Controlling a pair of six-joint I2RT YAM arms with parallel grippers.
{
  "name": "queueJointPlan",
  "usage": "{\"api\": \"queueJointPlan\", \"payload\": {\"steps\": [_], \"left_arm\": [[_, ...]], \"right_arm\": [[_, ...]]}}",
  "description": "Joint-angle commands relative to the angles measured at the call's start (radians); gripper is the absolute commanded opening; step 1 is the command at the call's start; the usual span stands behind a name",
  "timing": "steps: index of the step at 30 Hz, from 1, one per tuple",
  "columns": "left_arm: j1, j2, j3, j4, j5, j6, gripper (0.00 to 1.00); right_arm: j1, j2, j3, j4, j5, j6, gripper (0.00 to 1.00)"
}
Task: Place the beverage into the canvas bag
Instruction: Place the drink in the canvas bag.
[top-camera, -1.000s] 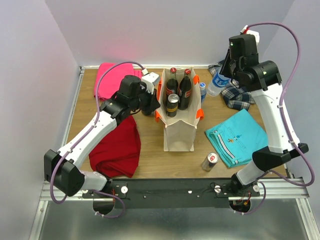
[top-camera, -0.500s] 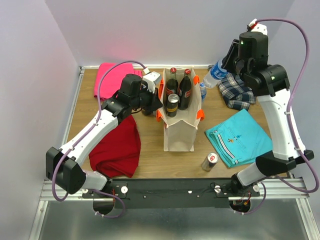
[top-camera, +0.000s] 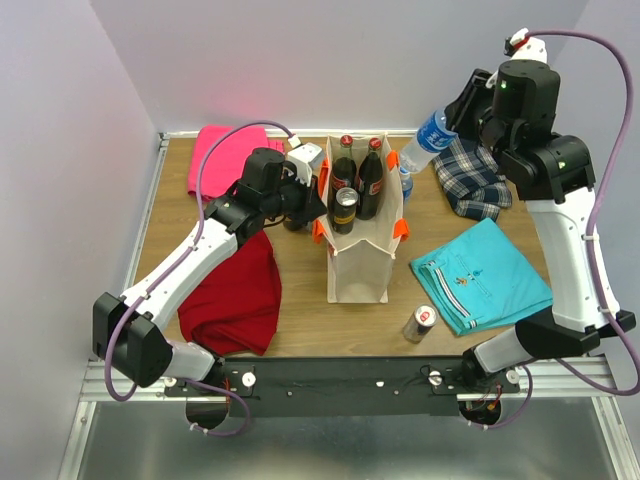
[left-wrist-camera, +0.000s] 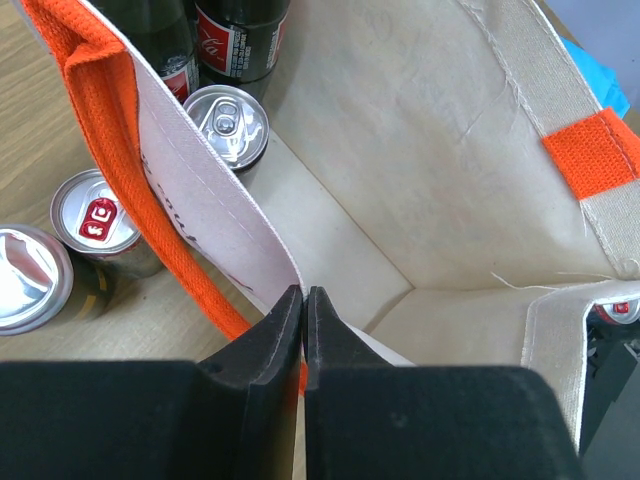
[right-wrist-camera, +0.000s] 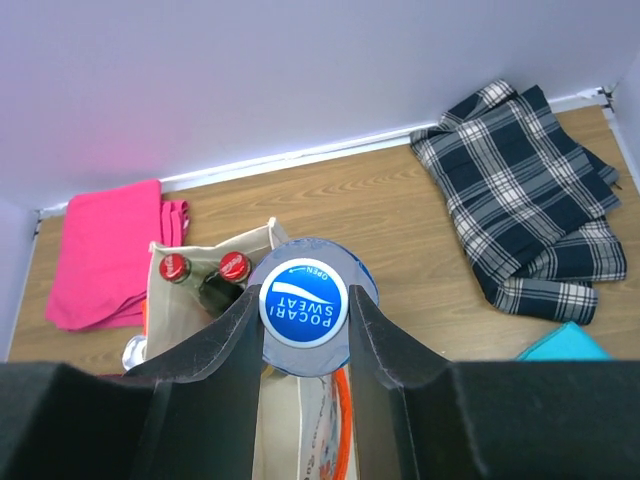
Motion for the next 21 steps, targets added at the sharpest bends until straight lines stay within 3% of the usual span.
{"api": "queueJointPlan", "payload": {"steps": [1,11,21], "left_arm": [[-0.01,0.008,0.028,0.007,0.015,0.002,0.14],[-0.012,0.007,0.033,-0.003,0.001,0.007,0.14],[-0.013,-0.004,0.022,-0.005,-0.02,0.005,0.14]], "right_arm": [[-0.003,-0.033,0.118,0.147,-0.066,-0.01,0.01],[-0.003,-0.022,0.181,0.161,-0.227,0.019,0.01],[-0.002,0.022,0.116,0.121,-0.28,0.036,0.01]]}}
